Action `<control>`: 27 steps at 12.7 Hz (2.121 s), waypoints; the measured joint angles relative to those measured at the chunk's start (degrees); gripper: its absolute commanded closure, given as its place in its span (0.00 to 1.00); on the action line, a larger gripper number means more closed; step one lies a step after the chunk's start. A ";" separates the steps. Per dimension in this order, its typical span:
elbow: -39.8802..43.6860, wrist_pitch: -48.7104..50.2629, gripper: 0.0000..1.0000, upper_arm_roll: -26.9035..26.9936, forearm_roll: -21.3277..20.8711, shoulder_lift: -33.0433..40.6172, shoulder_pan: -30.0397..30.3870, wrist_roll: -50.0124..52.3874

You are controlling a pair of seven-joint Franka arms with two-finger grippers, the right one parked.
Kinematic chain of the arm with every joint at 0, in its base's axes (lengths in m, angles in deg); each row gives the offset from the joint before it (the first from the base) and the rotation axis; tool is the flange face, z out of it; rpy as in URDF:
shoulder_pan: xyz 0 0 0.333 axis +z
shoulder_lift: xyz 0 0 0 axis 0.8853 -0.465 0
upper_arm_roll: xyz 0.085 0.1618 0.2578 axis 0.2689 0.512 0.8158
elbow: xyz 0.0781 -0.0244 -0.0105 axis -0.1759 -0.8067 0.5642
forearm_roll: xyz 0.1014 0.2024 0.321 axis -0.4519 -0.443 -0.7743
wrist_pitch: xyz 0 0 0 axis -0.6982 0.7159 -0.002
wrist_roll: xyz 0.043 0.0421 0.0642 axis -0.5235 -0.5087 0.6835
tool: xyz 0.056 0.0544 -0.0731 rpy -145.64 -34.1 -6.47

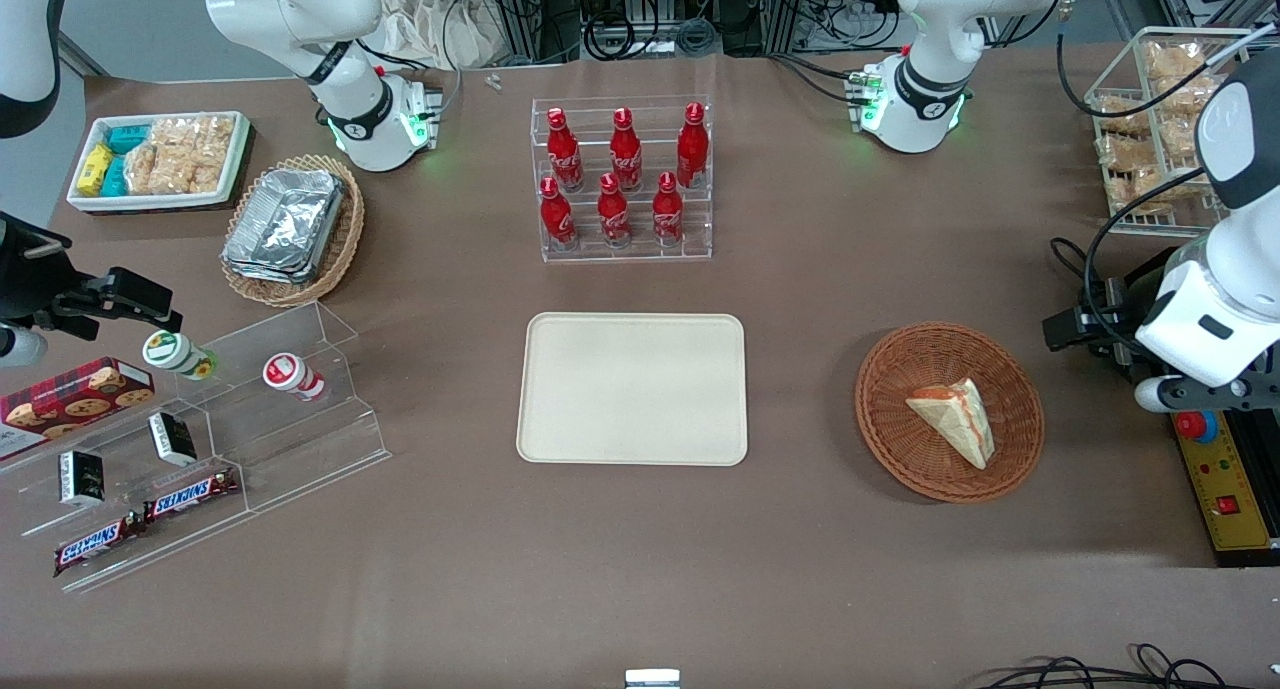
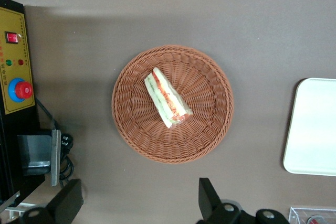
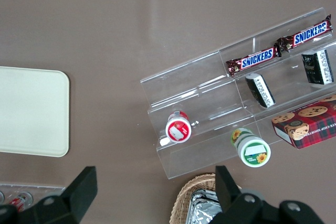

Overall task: Place sandwich from basket to tray
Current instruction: 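Move the left gripper over the wrapped sandwich in the wicker basket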

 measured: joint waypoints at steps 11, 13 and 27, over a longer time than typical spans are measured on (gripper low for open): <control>-3.89 -9.94 0.00 -0.33 0.03 -4.05 -1.53 22.14; -7.64 -14.08 0.00 -0.22 -0.01 -4.99 -1.50 27.69; -16.62 -30.66 0.00 0.66 -0.05 -14.81 -1.19 39.49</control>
